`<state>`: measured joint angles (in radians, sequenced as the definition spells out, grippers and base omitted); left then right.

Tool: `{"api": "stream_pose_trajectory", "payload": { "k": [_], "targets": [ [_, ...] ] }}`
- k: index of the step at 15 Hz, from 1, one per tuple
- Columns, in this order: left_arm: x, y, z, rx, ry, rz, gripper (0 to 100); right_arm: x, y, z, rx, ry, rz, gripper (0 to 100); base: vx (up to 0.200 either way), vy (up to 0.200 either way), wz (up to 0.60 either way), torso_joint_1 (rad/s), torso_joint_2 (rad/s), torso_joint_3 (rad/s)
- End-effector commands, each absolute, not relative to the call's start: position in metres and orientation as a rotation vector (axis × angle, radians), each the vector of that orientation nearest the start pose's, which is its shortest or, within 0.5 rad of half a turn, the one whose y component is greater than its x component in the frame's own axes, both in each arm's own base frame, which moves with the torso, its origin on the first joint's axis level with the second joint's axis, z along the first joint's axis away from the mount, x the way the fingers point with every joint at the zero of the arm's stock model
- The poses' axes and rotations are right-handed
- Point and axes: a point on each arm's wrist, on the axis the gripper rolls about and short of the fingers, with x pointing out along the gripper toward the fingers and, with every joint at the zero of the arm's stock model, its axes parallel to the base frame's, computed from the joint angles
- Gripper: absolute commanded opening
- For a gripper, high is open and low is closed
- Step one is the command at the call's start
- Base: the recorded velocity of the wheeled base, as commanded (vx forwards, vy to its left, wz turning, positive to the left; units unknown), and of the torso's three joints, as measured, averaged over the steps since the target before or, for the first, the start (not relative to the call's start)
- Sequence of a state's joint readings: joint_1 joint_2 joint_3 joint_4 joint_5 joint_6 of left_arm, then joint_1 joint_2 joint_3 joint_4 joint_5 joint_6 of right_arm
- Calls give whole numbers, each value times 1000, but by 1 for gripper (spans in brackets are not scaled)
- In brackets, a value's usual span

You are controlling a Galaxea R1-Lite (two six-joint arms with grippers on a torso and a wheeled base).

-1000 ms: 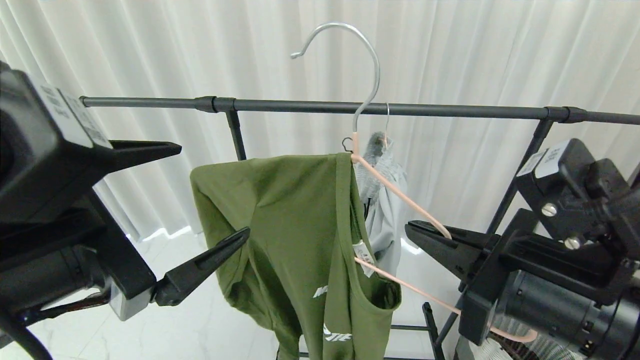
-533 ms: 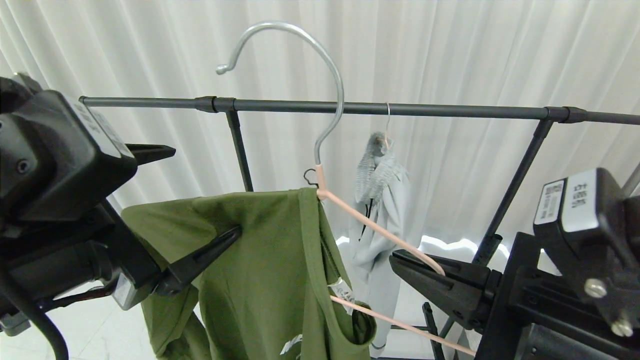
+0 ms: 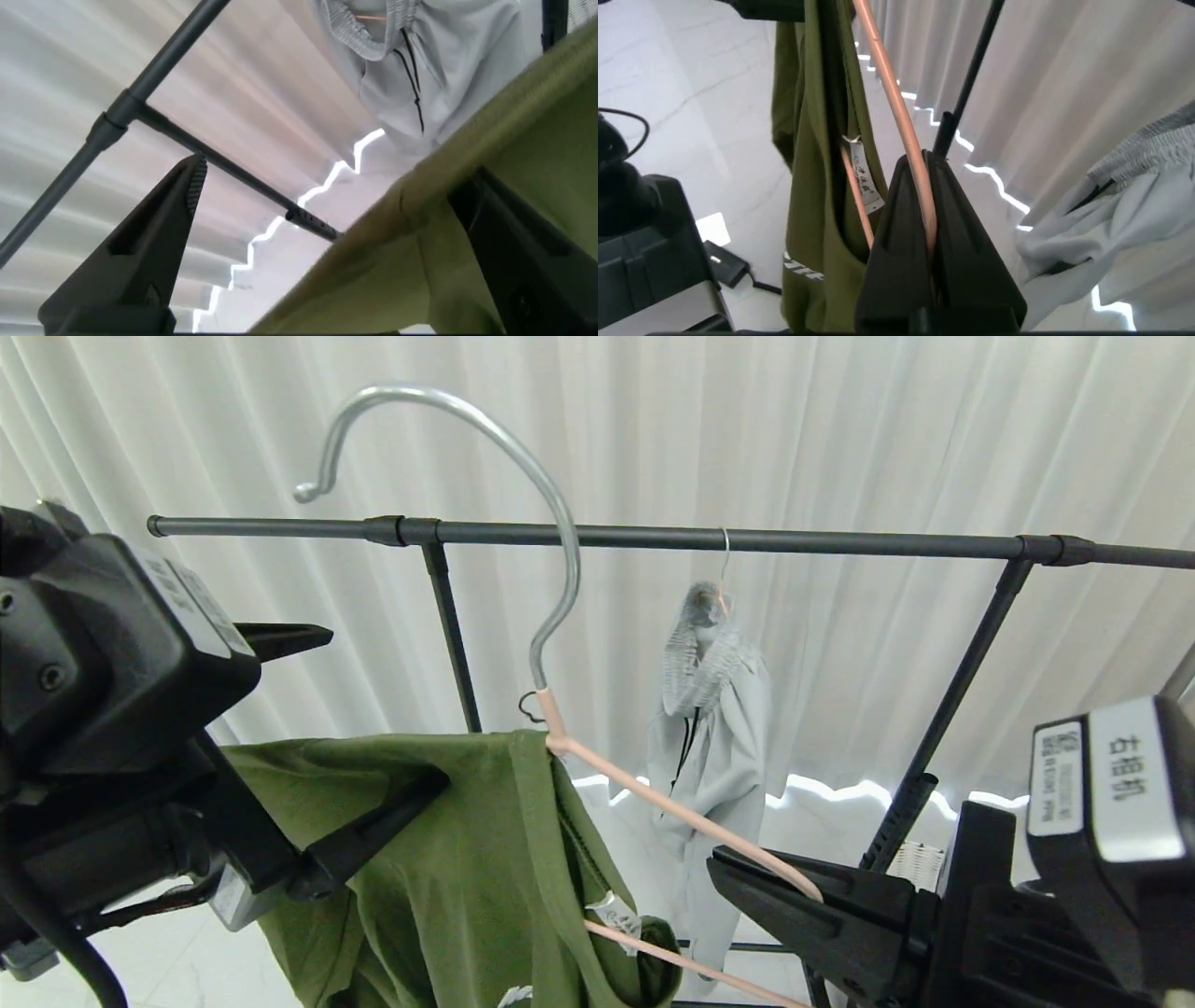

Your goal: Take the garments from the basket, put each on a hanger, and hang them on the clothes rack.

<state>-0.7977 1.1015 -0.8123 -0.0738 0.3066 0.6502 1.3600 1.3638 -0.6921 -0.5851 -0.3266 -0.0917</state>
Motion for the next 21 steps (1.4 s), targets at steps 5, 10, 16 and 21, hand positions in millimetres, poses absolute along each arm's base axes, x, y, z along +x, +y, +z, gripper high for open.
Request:
{"api": "stream_pose_trajectory", "payload": {
  "k": [5, 10, 16, 21],
  "targets": [
    [111, -104, 268, 747, 15, -556, 0, 53, 218, 235, -158, 18, 1044, 0, 0, 0, 0, 0, 0, 0],
    [111, -104, 264, 759, 27, -559, 0, 53, 218, 234, -162, 21, 1044, 0, 0, 0, 0, 0, 0, 0],
    [111, -103, 256, 799, 55, -527, 0, 57, 214, 234, -165, 20, 1006, 100, 0, 0, 0, 0, 0, 0],
    [117, -99, 256, 802, 94, -290, 0, 61, 214, 232, -173, 28, 978, 100, 0, 0, 0, 0, 0, 0]
  ]
}}
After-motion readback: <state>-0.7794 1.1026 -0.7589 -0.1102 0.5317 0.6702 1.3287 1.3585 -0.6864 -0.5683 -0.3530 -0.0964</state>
